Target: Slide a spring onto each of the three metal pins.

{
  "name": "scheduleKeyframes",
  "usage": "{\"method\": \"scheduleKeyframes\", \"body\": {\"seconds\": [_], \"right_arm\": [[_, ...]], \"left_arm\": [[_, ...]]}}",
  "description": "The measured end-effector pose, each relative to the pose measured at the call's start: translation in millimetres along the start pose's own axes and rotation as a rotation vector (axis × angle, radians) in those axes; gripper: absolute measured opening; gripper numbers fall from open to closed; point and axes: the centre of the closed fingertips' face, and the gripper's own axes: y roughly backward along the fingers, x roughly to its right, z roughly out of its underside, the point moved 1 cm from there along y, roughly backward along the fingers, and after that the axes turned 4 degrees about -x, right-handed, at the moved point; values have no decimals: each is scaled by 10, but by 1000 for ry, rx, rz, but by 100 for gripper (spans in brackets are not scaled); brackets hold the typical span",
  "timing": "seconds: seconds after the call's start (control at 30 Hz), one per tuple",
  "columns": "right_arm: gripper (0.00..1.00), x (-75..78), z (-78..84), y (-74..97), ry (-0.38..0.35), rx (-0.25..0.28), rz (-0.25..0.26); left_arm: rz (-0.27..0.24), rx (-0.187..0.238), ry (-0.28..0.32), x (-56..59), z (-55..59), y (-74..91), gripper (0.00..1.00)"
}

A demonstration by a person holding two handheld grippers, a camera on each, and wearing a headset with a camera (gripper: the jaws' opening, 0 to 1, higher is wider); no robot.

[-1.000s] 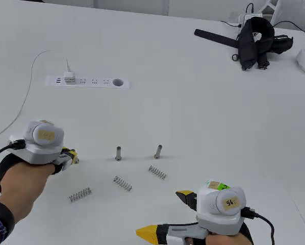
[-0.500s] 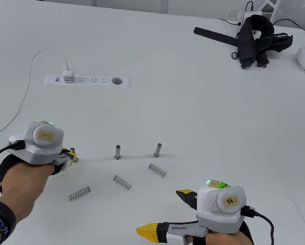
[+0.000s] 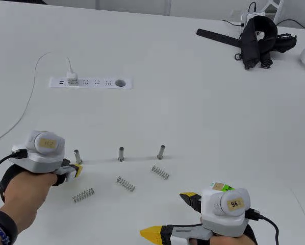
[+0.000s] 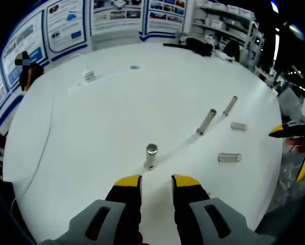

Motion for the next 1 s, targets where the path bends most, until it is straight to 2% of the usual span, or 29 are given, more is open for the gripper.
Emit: {"method": "scheduleKeyframes", "body": {"seconds": [0.2, 0.3, 0.4, 0.5, 0.63, 0.77, 1.0], "right_arm": [[94, -17, 9, -5, 5, -2, -3], [94, -30, 14, -10, 6, -3, -7], [94, -47, 21, -21, 5, -3, -12], [94, -68, 39, -36, 6, -6, -17], [94, -78, 55, -53, 10, -9, -21], [94, -82, 43, -47, 12, -6, -23], [94, -51, 47, -48, 12, -4, -19]], "left_arm": [[2, -11, 23, -7, 137, 51, 27], [24, 1, 32, 12, 171, 85, 31], [21, 6, 32, -10, 218, 151, 34], [29, 19, 59, -25, 269, 215, 35], [43, 41, 67, -23, 331, 265, 40], [36, 71, 72, -18, 396, 349, 40], [33, 102, 75, -6, 443, 469, 44]]}}
